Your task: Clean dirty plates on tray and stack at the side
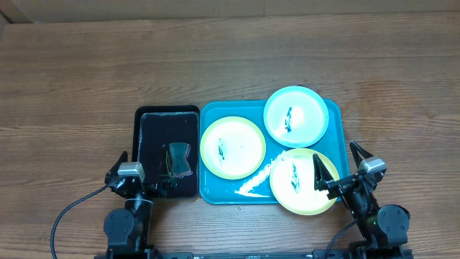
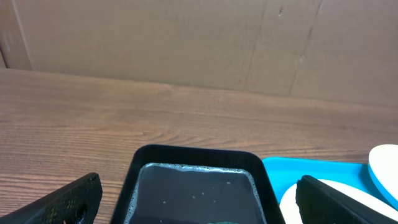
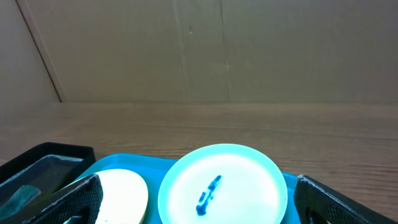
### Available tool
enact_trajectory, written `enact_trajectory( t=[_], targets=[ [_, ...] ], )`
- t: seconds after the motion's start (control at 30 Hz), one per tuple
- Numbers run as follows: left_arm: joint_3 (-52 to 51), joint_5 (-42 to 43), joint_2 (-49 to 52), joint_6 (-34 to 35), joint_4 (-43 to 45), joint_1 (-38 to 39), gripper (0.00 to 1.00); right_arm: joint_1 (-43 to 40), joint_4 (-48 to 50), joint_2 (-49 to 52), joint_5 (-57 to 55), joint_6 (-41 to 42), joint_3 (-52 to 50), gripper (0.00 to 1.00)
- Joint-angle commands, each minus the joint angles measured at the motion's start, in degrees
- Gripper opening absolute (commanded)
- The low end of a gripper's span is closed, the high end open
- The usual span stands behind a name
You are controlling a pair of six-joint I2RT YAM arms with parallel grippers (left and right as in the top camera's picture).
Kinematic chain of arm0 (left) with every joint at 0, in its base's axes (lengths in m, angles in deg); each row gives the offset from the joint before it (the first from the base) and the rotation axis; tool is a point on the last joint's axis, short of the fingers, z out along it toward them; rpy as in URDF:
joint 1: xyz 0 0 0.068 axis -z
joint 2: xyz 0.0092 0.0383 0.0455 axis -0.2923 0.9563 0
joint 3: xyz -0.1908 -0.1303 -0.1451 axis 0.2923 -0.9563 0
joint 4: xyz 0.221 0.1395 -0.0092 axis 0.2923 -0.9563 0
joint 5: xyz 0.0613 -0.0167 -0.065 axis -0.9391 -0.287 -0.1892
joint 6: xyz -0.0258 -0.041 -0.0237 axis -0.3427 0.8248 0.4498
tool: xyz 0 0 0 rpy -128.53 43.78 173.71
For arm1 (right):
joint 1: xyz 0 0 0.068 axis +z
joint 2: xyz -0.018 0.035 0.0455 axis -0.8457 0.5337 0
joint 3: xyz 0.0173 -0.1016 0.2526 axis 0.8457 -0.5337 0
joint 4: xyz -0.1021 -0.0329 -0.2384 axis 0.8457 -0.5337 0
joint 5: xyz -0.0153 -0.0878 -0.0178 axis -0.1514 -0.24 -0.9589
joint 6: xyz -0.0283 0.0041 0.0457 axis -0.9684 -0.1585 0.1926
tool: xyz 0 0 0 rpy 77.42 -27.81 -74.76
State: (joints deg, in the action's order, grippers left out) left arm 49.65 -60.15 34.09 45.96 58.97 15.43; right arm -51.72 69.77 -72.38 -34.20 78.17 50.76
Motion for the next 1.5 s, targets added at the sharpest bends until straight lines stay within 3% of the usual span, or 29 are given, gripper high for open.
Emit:
enact_trajectory(
  t=[0.0,1.47],
  targets=[
    [-0.2,0.0,-0.5,0.7,0.0,-0.3,1.0,0.0,0.3,-0.6,-0.6,0.3,-0.6,1.0],
    [-0.2,0.0,-0.5,0.7,0.0,-0.3,0.99,0.0,2.8,-0.6,-1.0,0.5,-0.6,1.0]
  ],
)
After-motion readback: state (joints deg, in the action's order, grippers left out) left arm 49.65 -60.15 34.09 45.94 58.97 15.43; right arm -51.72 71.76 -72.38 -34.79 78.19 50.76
